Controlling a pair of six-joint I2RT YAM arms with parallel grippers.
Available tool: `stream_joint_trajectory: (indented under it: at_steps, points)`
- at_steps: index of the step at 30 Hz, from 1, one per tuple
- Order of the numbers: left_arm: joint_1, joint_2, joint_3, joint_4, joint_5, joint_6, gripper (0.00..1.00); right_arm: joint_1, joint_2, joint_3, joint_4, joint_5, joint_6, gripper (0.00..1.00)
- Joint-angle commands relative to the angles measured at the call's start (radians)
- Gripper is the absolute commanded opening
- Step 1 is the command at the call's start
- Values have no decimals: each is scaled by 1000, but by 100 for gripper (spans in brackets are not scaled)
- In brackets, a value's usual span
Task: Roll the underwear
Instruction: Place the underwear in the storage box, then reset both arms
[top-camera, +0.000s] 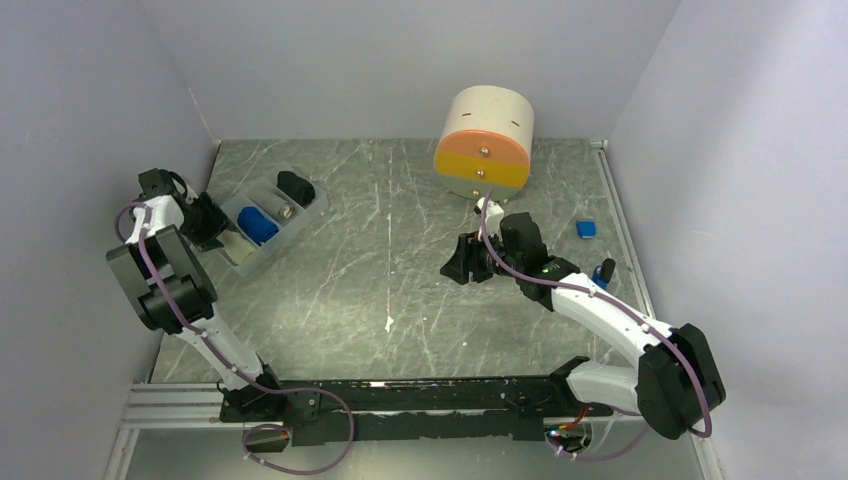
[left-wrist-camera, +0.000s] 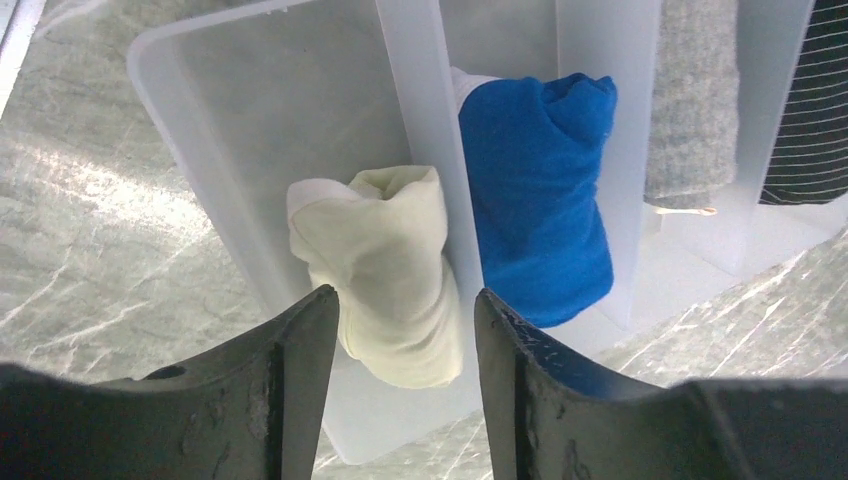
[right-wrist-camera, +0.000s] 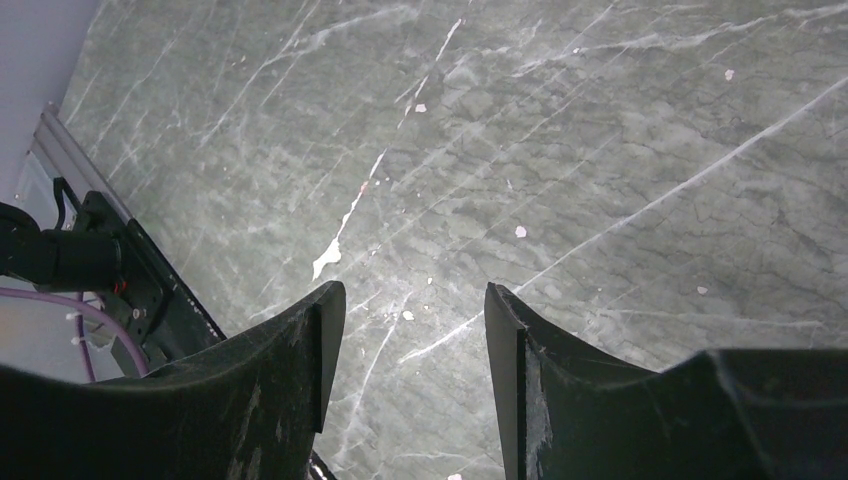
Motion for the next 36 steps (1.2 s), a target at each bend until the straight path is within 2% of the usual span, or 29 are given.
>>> stream_joint_trajectory:
  at_steps: [1, 3, 6, 12, 15, 18, 26, 29, 36]
  points:
    - [4, -55, 47, -7, 8, -12, 54, -5, -25, 43, 13, -11, -17, 57]
    - [4, -32, 51, -1, 22, -9, 46, -4, -26, 40, 14, -11, -16, 57]
    - [4, 2, 44, 16, 23, -12, 41, -5, -28, 38, 11, -12, -21, 57]
    - [5, 59, 30, 59, 13, -8, 38, -6, -28, 33, 10, -8, -22, 57]
    - [4, 98, 50, 42, 13, 0, 33, -6, -24, 35, 10, -15, -22, 57]
    - [5, 72, 34, 57, 17, -12, 34, -6, -24, 41, 1, -8, -27, 57]
    - [4, -67, 46, 54, 48, -34, 58, -7, -39, 66, -15, 42, -27, 58]
    - [4, -127, 57, 51, 52, -25, 73, -8, -49, 83, -28, 69, -40, 58]
    - [4, -273, 47, 93, 144, 0, 96, -13, -70, 134, -71, 214, -59, 58]
